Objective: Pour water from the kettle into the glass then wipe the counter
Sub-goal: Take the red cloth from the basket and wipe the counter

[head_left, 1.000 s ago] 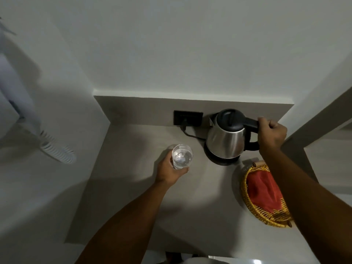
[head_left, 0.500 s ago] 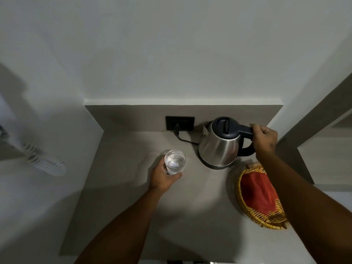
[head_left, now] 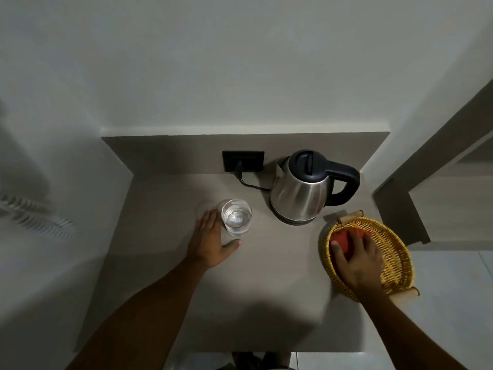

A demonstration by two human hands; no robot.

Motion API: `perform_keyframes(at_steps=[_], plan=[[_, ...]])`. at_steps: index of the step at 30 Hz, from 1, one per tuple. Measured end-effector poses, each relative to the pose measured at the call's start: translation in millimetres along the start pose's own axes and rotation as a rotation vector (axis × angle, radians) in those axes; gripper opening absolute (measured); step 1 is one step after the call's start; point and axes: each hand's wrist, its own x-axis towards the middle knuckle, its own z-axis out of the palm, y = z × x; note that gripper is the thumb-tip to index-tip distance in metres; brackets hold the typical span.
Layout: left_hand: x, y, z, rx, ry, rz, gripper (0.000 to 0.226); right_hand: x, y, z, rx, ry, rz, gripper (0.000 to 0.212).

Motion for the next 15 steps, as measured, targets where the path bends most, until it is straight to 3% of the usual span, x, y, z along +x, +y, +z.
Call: perform_keyframes(at_steps=[5, 10, 13, 15], plan=[[-6.0, 1.2, 8.1, 0.151, 0.016, 0.031, 0.103, 5.9, 6.1, -0.1, -0.127, -0.023, -0.05, 0.066], [-6.7, 2.0, 8.3, 0.188, 0.004, 0.037, 0.103, 2.9, -14.4, -11.8, 0.138, 0.119, 0.037, 0.062], [-6.5, -0.1, 9.1, 0.204, 0.002, 0.051, 0.103, -10.7, -47.8, -20.9, 0.203, 0.223, -0.072, 0.065], [-6.0, -0.7, 10.9, 0.193, 0.012, 0.056, 0.102, -23.2, -68.5, -14.5, 0.142, 0.189, -0.215, 0.067]])
